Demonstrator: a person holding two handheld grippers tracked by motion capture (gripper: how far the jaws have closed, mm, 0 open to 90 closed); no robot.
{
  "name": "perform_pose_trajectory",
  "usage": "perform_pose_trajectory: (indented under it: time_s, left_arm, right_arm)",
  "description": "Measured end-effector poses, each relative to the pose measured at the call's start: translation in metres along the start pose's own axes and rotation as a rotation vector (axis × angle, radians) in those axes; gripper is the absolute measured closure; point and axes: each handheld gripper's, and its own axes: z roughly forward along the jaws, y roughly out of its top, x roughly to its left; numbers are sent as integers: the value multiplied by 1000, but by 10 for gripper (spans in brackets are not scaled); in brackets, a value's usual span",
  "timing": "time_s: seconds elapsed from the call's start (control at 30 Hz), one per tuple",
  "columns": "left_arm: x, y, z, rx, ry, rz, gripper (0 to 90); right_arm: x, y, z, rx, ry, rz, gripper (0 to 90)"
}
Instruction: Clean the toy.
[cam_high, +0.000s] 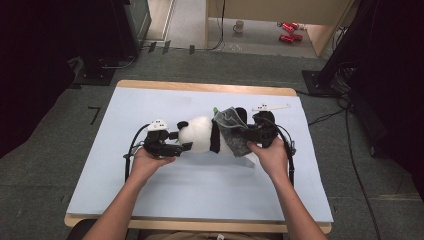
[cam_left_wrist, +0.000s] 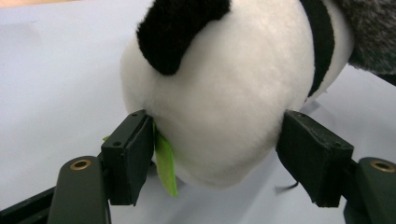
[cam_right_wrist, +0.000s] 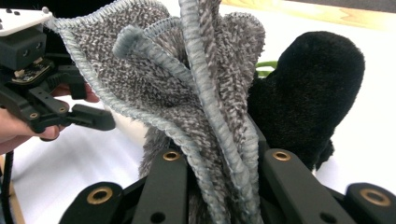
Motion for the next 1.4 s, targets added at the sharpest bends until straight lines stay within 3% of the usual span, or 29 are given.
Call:
perform_pose_trajectory:
  time_s: [0.23, 0.37, 0.5, 0.67, 0.8, 0.97, 1.07, 1.27, 1.4]
  left_arm:
    - [7, -8, 8, 43, -6, -4, 286]
    - [7, -9, 14, 26, -5, 25, 288]
    - [9, -11, 19, 6, -25, 1, 311]
    - [14, -12, 24, -44, -18, -8, 330]
    - [15, -12, 27, -57, -21, -43, 419]
    - [9, -6, 23, -3, 12, -97, 567]
    - [7, -2, 20, 18, 8, -120, 620]
    - [-3, 5, 7, 25, -42, -250, 642]
    - [-13, 6, -1, 21, -32, -271, 642]
  right_arm:
    - [-7, 3, 4, -23, 9, 6, 772]
    - [-11, 5, 5, -29, 19, 19, 772]
    - [-13, 6, 6, -39, 18, 28, 769]
    - [-15, 7, 8, -57, 5, 35, 765]
    - [-16, 7, 8, -70, 0, 47, 764]
    - [-14, 10, 7, -62, 14, 77, 788]
    - [-7, 14, 1, -74, 20, 78, 792]
    - [28, 24, -7, -109, 86, 6, 792]
    - [53, 24, 3, -85, 136, -48, 792]
